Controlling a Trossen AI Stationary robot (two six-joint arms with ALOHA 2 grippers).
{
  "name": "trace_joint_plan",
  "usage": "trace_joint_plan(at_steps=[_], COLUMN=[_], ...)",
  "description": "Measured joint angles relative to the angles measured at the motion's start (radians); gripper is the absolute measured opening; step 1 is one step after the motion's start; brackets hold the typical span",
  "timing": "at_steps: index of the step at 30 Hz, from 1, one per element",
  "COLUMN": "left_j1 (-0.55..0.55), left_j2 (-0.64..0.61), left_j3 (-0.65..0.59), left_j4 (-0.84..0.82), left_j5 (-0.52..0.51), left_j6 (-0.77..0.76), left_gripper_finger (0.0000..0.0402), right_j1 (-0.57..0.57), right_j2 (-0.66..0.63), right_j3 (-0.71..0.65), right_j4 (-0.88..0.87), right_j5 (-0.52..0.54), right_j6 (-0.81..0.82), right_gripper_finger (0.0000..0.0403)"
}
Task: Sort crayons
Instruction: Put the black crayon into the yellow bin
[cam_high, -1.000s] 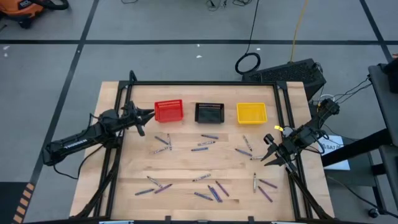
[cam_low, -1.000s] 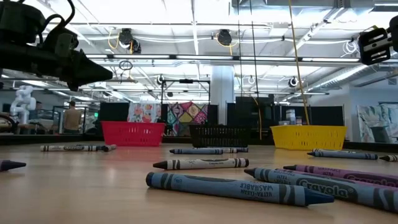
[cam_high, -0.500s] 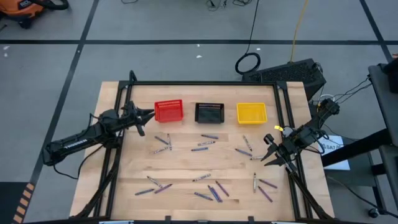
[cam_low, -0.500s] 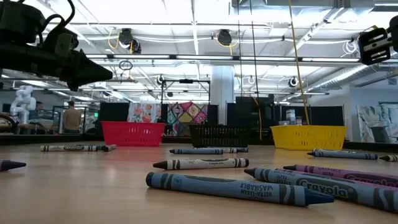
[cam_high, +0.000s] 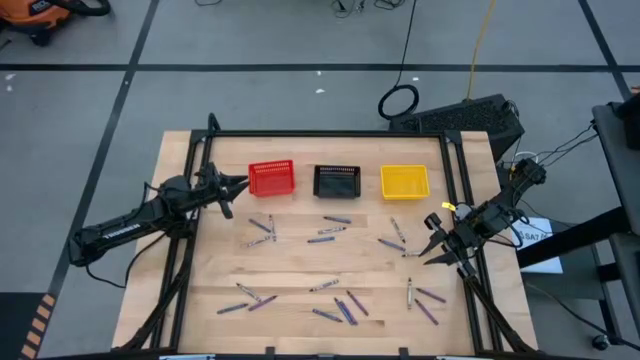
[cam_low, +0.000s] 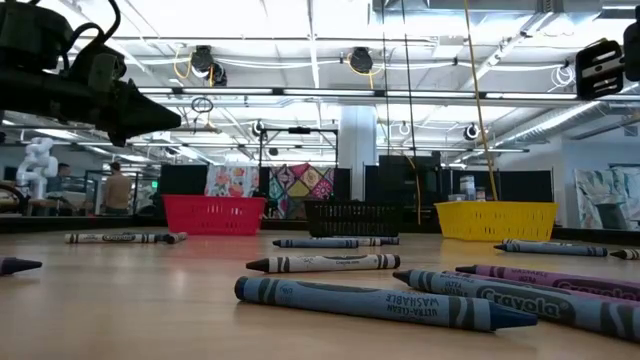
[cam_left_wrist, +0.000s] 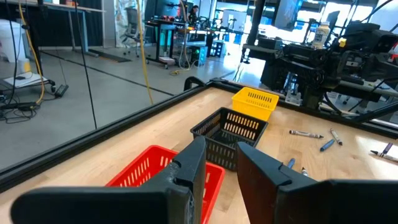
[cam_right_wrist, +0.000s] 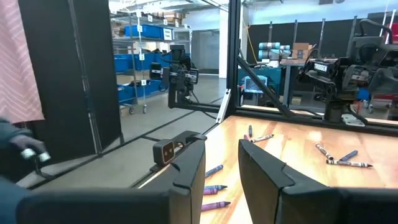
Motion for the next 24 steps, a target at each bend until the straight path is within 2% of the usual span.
trace_joint_plan(at_steps=[18,24], left_j1=[0.0,0.0], left_j2=[0.001,0.001], left_j3=[0.0,0.0], left_j4=[0.0,0.0], left_j5=[0.0,0.0], left_j6=[0.0,0.0], left_gripper_finger=[0.0093,0.0093], right_j1=[0.0,0.0], right_j2=[0.0,0.0], right_j3=[0.0,0.0], right_j4=[-0.013,0.008], right_j5=[-0.003,0.002], right_j6=[0.025,-0.037], right_gripper_finger=[0.0084,0.0084])
